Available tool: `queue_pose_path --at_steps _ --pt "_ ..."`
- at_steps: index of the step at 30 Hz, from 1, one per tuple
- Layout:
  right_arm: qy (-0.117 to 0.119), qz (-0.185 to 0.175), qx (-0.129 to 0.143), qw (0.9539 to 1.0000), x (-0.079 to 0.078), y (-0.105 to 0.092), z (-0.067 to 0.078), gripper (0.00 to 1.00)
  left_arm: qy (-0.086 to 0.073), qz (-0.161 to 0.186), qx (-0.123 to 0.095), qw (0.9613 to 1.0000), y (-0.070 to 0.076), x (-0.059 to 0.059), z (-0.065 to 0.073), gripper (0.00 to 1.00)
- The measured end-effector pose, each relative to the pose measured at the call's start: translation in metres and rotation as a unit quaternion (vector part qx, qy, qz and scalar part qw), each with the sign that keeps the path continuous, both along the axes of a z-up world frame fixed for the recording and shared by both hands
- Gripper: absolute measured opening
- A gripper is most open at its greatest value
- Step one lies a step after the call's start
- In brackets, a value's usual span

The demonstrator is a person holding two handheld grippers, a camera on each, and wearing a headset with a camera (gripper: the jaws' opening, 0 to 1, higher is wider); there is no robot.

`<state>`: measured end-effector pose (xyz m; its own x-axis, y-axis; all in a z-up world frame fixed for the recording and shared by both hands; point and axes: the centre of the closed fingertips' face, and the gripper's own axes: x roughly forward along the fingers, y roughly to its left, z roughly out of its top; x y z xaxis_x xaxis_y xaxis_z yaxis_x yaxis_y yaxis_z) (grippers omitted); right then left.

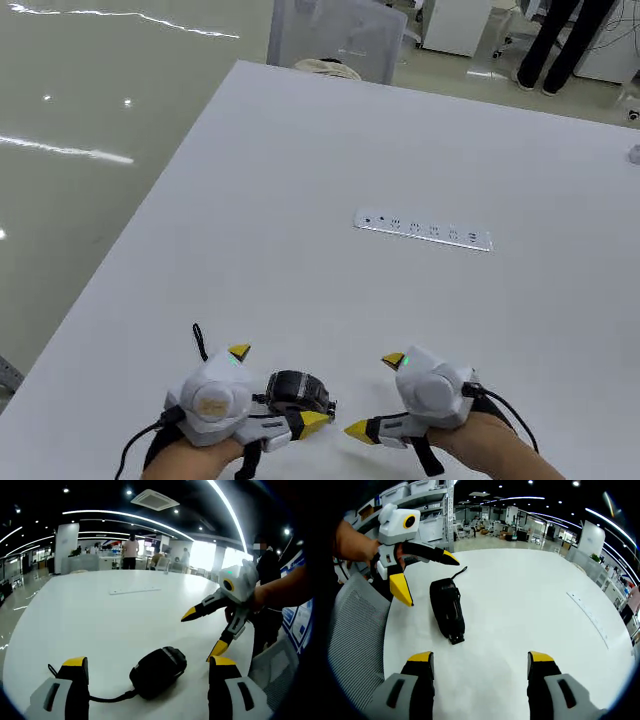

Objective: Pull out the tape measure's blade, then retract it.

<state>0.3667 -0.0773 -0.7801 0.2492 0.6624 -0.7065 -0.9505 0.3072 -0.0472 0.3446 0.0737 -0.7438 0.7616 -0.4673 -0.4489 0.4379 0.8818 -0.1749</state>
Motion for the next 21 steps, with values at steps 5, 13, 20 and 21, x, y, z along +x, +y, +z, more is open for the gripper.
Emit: queue_pose_path --at_steps 5,13,20,21 --pt "0.017 -0.101 0.048 0.9936 -0.011 -0.054 0.006 0.84 -0.003 -0.003 0.003 1.0 0.024 -0.012 0.003 1.0" --pt "0.011 -0.184 0.073 0.98 -0.043 -0.134 0.017 0.97 0.0 0.002 -0.01 1.0 0.056 -0.04 0.003 1.0" --pt "-0.005 -0.25 0.086 0.9643 -0.058 -0.189 0.025 1.0 0.002 0.0 -0.002 1.0 0.081 -0.066 0.004 1.0" --pt "-0.005 -0.255 0.089 0.9628 -0.06 -0.194 0.026 1.0 0.0 0.0 -0.002 1.0 0.084 -0.069 0.005 1.0"
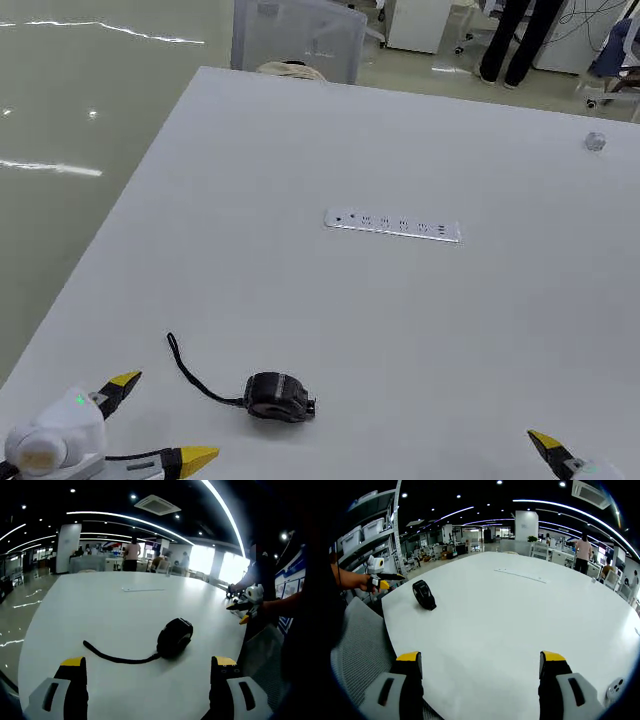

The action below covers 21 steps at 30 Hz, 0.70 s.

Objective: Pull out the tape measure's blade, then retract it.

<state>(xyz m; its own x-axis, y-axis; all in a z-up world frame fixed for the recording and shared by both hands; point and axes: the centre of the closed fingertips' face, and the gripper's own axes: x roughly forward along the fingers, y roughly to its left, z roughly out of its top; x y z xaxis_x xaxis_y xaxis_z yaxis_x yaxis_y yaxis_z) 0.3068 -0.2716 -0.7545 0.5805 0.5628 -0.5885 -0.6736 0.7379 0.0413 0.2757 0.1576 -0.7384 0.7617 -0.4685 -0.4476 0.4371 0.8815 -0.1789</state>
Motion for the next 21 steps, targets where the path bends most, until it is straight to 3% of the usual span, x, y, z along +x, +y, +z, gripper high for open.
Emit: queue_pose_path --at_steps 4,11,16,21 --pt "0.005 -0.016 -0.017 0.9997 -0.01 -0.025 0.001 1.0 -0.004 0.005 -0.009 0.9999 0.014 -0.011 0.002 1.0" --pt "0.002 -0.043 -0.018 0.9989 -0.03 -0.046 0.001 1.0 0.005 -0.005 0.019 0.9998 0.019 -0.025 -0.005 1.0" --pt "0.013 -0.057 -0.019 0.9981 -0.044 -0.057 -0.009 1.0 0.001 0.004 0.008 1.0 0.019 -0.025 0.002 1.0" --pt "0.012 -0.058 -0.025 0.9979 -0.047 -0.059 -0.011 1.0 0.001 0.012 0.001 0.9999 0.021 -0.023 0.007 1.0"
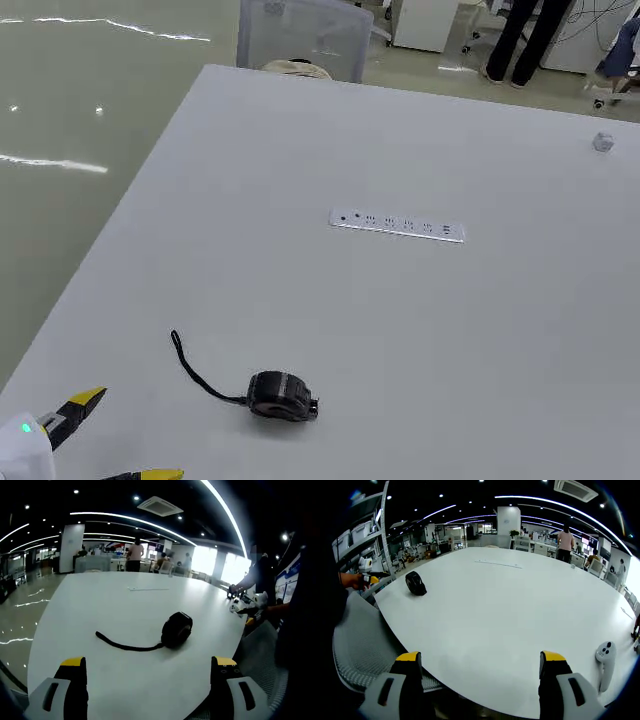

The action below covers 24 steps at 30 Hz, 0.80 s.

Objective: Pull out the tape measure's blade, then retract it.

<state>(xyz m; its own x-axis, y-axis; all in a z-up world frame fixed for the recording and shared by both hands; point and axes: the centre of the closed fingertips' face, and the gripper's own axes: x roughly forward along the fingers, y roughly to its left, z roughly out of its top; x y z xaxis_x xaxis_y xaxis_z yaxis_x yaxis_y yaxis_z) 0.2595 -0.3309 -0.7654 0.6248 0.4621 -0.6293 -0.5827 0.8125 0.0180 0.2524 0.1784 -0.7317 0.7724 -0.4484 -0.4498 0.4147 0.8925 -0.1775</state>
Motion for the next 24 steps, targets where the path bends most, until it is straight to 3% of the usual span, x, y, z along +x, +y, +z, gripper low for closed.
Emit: queue_pose_path --at_steps 24 --pt "0.002 -0.006 0.0 1.0 -0.0027 -0.0016 -0.0008 1.0 0.004 0.002 -0.004 1.0 -0.0013 -0.0024 0.0043 1.0"
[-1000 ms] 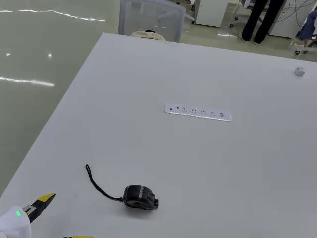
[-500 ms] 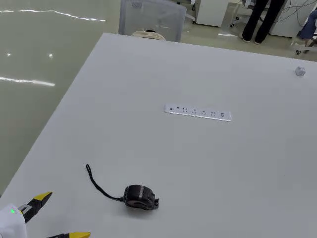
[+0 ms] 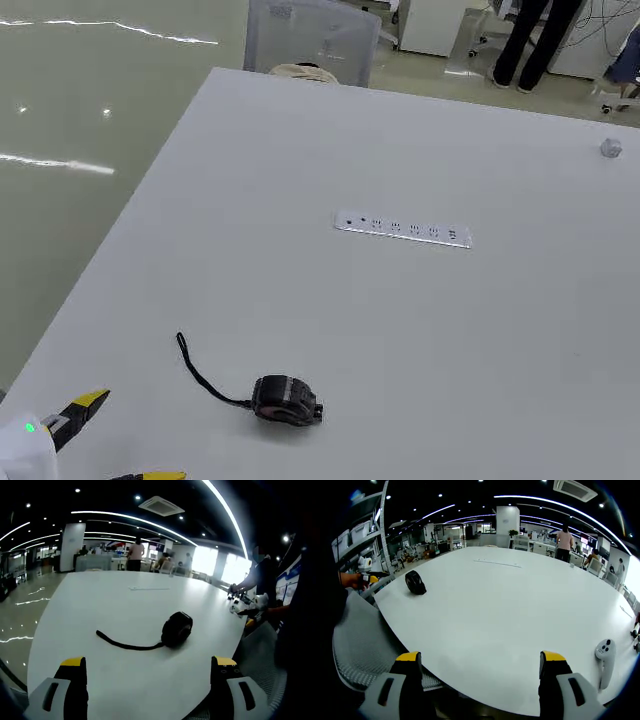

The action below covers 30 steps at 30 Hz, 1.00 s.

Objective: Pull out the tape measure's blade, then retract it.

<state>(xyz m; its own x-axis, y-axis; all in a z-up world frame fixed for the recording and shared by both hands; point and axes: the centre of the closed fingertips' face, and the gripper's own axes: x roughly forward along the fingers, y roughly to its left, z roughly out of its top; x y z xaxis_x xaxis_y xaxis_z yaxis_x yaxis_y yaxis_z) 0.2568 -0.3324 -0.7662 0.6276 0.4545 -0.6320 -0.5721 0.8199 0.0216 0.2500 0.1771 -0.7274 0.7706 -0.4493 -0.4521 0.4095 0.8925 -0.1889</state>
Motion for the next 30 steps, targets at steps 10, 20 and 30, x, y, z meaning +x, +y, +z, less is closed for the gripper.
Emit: queue_pose_path --at_steps 10,20,30 --pt "0.0 -0.001 0.001 1.0 -0.0016 0.0007 0.0003 1.0 0.003 -0.002 -0.001 1.0 0.0004 -0.0014 -0.0023 1.0" --pt "0.001 0.001 -0.002 1.0 -0.0021 0.0002 0.0002 1.0 0.002 0.0 -0.001 1.0 0.0018 -0.0009 -0.0032 1.0" --pt "0.003 0.026 -0.018 0.9995 -0.0073 0.003 -0.0016 1.0 0.003 0.004 0.0 1.0 0.0064 -0.0023 -0.0037 1.0"
